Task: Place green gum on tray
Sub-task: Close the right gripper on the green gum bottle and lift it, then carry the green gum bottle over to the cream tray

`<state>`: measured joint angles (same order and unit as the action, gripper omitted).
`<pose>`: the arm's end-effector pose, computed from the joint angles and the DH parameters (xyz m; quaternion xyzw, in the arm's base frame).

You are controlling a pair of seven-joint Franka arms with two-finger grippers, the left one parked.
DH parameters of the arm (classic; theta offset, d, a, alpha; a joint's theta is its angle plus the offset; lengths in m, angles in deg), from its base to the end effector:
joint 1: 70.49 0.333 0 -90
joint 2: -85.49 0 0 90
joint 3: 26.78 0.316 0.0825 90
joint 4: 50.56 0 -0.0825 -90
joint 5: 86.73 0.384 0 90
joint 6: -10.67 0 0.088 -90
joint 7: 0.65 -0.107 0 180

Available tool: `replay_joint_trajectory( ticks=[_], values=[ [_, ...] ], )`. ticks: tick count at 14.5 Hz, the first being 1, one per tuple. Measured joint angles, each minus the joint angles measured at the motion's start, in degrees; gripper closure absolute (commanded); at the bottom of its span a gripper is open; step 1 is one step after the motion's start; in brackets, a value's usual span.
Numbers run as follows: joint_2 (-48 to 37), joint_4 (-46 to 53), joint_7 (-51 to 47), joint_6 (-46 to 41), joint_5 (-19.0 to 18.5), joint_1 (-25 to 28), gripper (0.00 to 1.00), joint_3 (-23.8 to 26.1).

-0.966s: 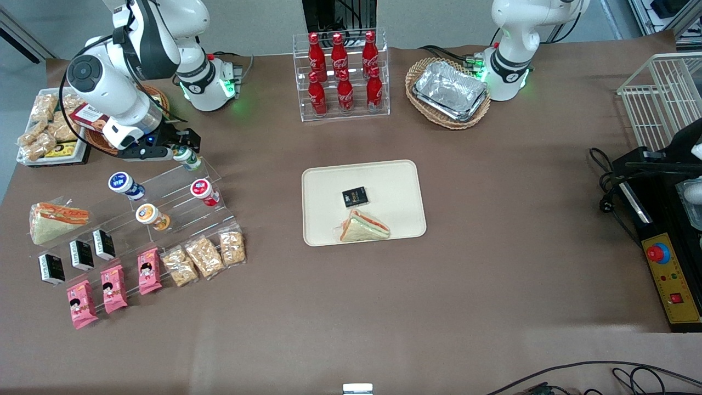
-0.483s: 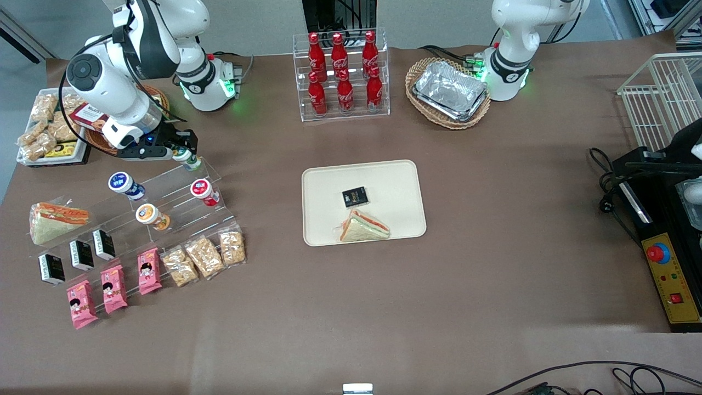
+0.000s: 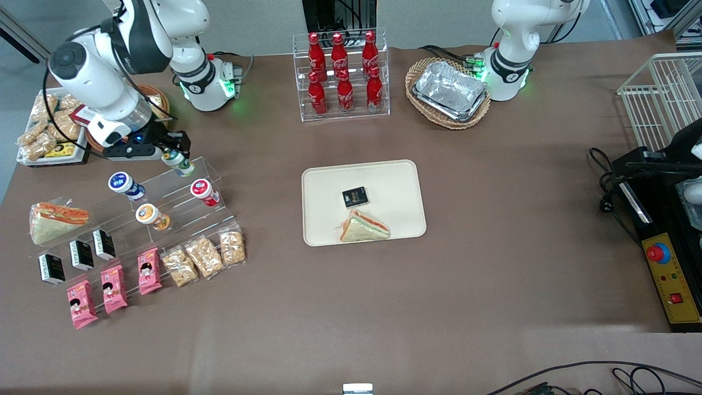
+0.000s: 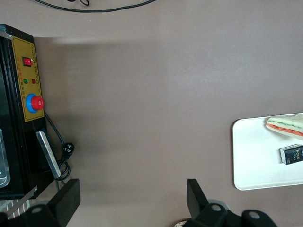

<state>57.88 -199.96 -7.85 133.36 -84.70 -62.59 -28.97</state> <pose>0.3841 0.0402 0.4134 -0.9995 0.0203 -0.0048 0.0246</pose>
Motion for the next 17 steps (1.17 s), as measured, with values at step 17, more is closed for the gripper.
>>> replay_joint_trajectory(
  ticks=[17],
  values=[
    [24.8,44.2,-34.3,-26.3,2.0,21.4,0.62,1.7]
  ],
)
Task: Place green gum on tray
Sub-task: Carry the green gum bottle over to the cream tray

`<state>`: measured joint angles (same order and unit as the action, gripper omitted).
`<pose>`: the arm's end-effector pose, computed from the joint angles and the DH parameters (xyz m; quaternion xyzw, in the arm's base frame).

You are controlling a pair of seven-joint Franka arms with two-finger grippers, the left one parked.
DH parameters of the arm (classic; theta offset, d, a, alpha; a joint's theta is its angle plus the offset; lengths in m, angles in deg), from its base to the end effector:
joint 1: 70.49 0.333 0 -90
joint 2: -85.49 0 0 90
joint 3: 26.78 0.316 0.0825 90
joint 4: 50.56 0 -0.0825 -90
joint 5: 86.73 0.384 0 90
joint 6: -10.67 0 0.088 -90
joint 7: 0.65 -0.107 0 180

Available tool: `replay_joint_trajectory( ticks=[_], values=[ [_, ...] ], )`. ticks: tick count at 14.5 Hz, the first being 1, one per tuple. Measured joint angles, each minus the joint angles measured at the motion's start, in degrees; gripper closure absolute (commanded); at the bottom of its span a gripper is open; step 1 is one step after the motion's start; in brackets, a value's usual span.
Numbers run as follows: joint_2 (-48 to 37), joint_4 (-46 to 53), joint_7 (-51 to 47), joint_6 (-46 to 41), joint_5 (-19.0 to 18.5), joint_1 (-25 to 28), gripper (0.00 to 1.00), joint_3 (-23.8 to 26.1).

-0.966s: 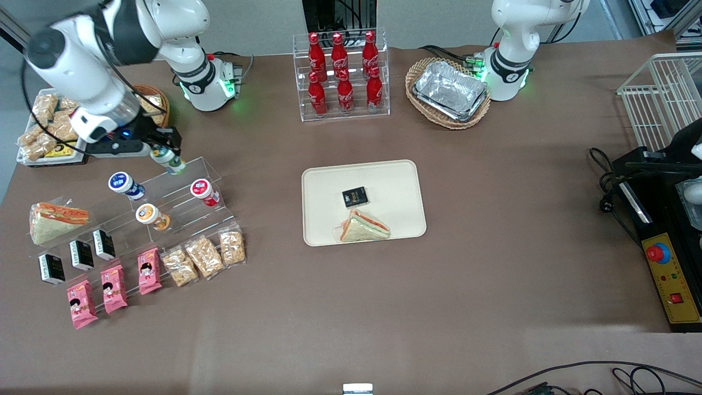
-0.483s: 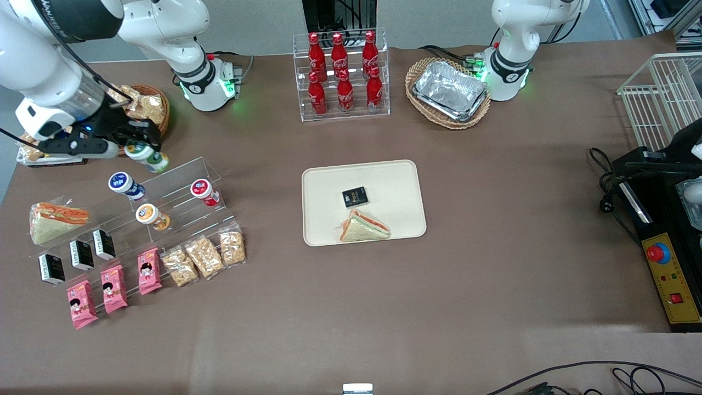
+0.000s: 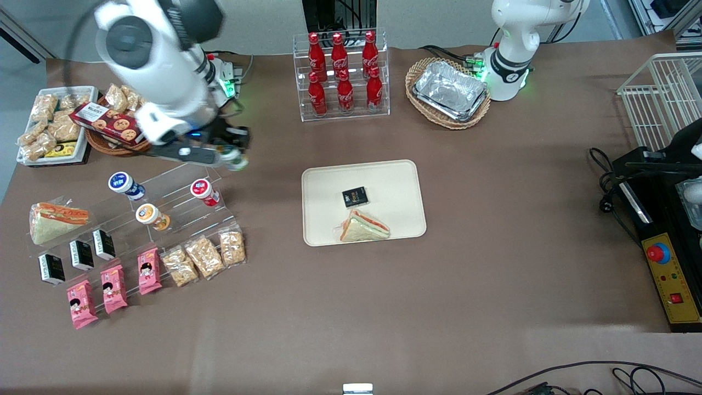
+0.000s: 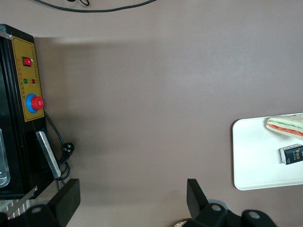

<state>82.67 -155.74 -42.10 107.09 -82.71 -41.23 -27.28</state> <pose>0.4668 0.2638 0.5358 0.9913 -0.1160 -0.0624 0.0013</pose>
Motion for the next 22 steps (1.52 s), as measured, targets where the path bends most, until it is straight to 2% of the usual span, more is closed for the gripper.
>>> replay_joint_trajectory(
  ticks=[3,8,13,16,17,19,22],
  values=[
    [5.3,-0.4,-7.4,6.3,0.3,6.0,0.62,0.0],
    [12.5,-6.7,-14.9,23.0,0.3,13.3,0.62,0.0],
    [18.8,-15.1,-15.8,40.7,0.3,15.6,0.63,-0.1],
    [21.9,-16.5,-15.8,44.3,0.3,15.6,0.59,-0.4],
    [22.6,-16.5,-15.8,44.7,0.3,15.6,0.52,-0.4],
    [23.2,-16.5,-15.8,44.8,0.5,15.6,0.47,-0.4],
    [23.4,-16.5,-15.8,45.2,0.7,16.1,0.0,-0.3]
  ],
)
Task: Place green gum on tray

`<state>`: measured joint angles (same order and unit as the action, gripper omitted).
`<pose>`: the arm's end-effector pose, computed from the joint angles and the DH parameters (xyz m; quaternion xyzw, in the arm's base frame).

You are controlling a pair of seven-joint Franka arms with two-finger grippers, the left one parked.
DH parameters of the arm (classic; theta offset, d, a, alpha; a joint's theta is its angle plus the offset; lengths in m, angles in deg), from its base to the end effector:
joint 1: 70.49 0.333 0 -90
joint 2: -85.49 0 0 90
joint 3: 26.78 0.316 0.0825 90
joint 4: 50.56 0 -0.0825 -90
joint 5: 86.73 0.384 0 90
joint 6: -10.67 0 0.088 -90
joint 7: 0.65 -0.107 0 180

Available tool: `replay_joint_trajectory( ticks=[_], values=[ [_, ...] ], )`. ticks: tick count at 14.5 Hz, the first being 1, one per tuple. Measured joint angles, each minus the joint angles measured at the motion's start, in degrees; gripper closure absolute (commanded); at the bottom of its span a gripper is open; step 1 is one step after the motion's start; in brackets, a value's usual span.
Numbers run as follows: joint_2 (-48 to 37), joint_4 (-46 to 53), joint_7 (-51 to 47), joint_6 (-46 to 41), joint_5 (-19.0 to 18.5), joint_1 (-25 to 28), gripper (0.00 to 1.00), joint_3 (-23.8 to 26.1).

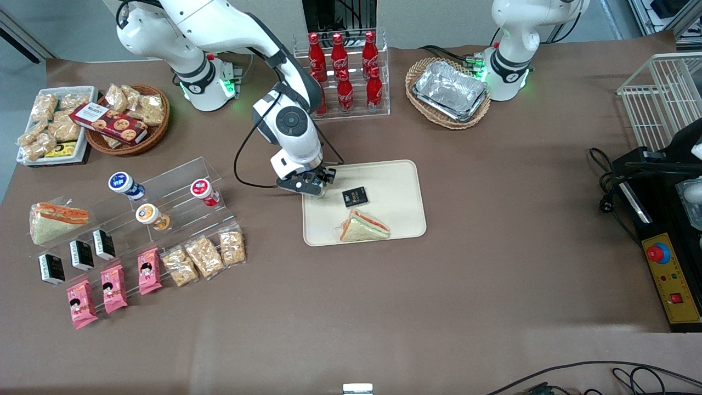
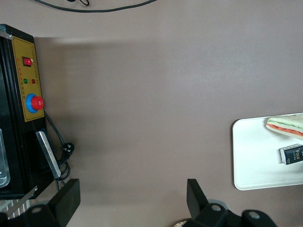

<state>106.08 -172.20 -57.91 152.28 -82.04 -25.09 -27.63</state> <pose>0.4103 0.4037 0.2389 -0.9896 0.1422 0.0209 0.0101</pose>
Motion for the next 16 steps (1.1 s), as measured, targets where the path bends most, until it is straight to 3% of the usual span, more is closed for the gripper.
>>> replay_joint_trajectory(
  ticks=[10,13,16],
  values=[
    [-1.9,2.0,0.0,-0.4,0.2,0.4,0.0,-0.8],
    [-8.2,3.8,2.0,-11.0,0.2,-1.6,0.0,-1.6],
    [-16.0,5.7,10.9,-22.1,0.2,-8.0,0.0,-2.0]
  ],
)
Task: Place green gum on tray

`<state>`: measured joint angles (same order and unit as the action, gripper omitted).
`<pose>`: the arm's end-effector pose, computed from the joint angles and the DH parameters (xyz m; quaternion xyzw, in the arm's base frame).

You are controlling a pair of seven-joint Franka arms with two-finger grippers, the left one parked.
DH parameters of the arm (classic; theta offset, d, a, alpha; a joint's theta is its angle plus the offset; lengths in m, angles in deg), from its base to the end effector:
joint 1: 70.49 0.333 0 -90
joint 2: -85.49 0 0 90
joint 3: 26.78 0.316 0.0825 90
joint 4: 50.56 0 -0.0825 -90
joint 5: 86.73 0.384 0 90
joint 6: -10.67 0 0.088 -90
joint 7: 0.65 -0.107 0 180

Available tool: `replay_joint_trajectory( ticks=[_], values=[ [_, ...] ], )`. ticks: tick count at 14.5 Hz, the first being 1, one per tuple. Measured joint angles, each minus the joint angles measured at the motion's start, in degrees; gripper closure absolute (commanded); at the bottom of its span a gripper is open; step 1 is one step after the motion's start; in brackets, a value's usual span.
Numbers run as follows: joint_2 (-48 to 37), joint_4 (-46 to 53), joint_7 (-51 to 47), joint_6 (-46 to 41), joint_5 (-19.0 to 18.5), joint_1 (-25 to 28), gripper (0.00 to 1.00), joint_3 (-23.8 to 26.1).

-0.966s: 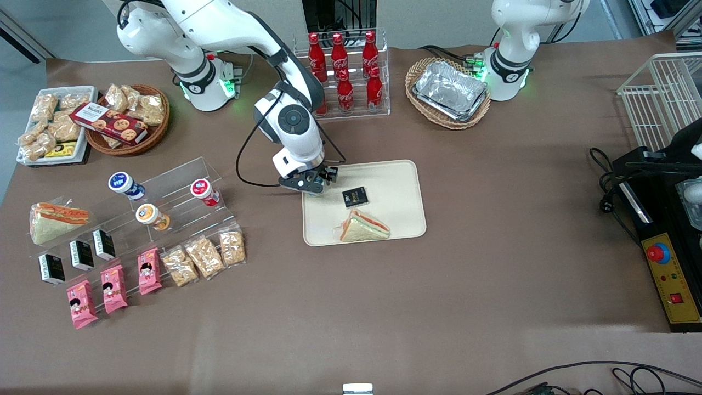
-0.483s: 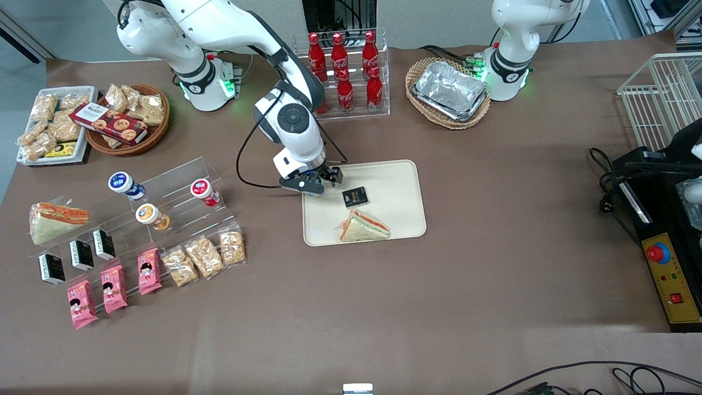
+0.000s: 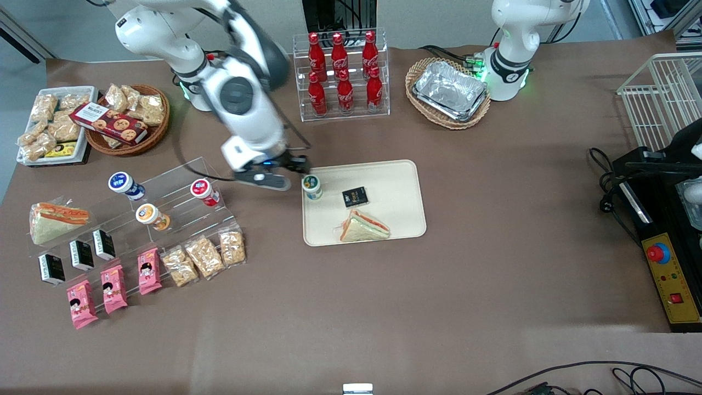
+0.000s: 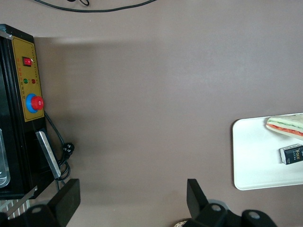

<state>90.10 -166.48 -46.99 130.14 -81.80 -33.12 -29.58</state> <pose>0.4637 0.3252 0.4089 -0.9916 0.1238 0.0299 0.0209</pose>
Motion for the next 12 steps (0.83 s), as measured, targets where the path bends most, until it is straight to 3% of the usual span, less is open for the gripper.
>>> replay_joint_trajectory(
  ticks=[4,9,12],
  values=[
    [-6.8,3.1,14.3,-9.7,0.0,-13.4,0.0,-0.3],
    [-9.4,10.6,44.2,-19.1,-3.2,-33.5,0.0,-0.5],
    [-9.2,13.2,52.4,-19.2,-4.2,-38.8,0.0,-0.9]
  ],
)
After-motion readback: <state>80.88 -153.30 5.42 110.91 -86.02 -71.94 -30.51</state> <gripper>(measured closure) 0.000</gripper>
